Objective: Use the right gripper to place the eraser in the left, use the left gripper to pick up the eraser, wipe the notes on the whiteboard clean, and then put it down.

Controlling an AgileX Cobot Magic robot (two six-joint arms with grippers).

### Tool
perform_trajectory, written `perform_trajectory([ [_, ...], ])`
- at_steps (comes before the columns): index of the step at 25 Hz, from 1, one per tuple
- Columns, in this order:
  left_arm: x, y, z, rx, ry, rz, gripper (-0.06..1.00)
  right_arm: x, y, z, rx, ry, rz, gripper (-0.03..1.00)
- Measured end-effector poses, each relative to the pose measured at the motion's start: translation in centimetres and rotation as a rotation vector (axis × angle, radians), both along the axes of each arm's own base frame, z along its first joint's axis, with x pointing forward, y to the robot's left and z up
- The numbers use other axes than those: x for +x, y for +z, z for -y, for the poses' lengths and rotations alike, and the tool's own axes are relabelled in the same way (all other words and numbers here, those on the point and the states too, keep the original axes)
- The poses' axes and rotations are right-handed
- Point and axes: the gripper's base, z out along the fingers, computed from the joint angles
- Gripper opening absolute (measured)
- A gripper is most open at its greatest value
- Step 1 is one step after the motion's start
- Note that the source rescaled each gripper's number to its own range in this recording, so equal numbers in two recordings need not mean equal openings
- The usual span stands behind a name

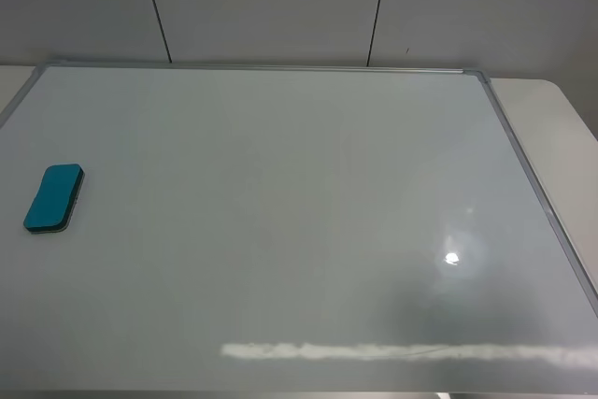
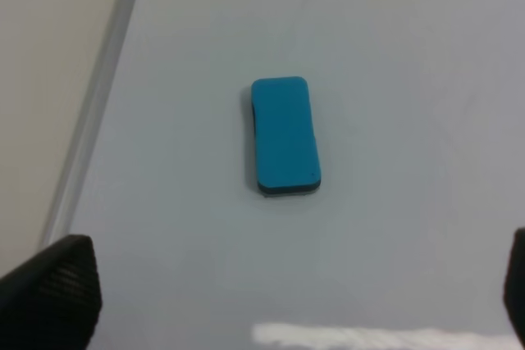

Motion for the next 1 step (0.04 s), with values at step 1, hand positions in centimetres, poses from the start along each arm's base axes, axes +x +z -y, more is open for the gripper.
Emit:
perform_trajectory([
  [1, 0.00, 0.00, 0.00, 0.000, 0.000, 0.000, 1.00, 0.00, 0.00, 0.00, 0.000, 0.000, 0.000, 0.99],
])
